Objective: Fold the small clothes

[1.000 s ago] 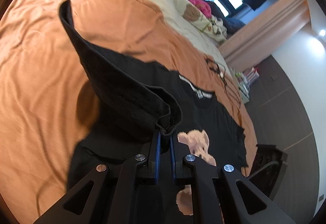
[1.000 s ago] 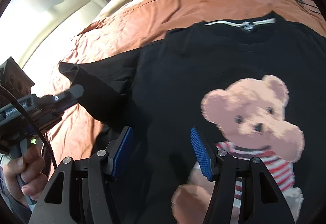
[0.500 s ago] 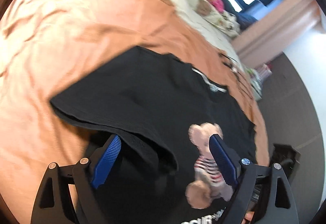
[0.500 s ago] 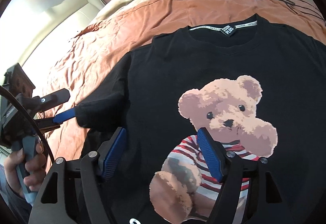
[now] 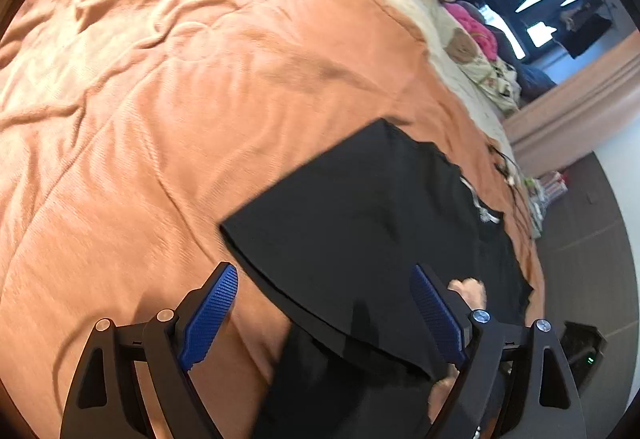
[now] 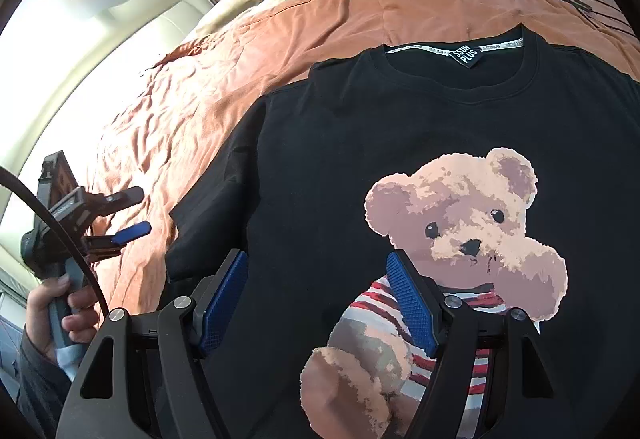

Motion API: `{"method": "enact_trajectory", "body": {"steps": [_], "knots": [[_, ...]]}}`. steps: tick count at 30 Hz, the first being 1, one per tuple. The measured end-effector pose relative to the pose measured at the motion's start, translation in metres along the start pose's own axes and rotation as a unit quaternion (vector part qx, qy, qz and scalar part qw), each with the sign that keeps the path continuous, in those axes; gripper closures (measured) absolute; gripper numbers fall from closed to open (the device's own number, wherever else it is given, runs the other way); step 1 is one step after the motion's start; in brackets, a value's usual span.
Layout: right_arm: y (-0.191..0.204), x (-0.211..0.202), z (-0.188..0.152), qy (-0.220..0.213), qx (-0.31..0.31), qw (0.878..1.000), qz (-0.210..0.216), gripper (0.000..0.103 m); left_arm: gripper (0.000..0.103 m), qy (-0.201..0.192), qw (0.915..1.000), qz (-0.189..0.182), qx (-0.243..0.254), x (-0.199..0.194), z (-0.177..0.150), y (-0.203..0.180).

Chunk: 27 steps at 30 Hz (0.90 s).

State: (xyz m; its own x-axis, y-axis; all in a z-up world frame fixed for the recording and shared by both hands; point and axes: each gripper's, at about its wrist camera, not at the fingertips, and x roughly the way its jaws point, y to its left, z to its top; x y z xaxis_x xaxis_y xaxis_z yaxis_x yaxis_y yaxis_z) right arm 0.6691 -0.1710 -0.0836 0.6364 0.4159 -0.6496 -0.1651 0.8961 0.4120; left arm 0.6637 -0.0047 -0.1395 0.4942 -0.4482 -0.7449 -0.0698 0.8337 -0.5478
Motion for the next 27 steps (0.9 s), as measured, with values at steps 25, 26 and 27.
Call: {"method": "enact_trajectory", "body": {"steps": [25, 26, 27], "knots": [[-0.029, -0.019, -0.001, -0.019, 0.004, 1.0, 0.004, 0.032, 0.099, -0.036, 0.9929, 0.016, 0.112, -0.003, 0.024, -0.07], [-0.031, -0.022, -0.001, -0.021, 0.005, 1.0, 0.004, 0.032, 0.099, -0.037, 0.992, 0.01, 0.121, -0.005, 0.024, -0.08], [-0.032, -0.024, -0.001, -0.022, 0.007, 1.0, 0.005, 0.032, 0.099, -0.038, 0.991, 0.003, 0.128, -0.007, 0.023, -0.089]]}}
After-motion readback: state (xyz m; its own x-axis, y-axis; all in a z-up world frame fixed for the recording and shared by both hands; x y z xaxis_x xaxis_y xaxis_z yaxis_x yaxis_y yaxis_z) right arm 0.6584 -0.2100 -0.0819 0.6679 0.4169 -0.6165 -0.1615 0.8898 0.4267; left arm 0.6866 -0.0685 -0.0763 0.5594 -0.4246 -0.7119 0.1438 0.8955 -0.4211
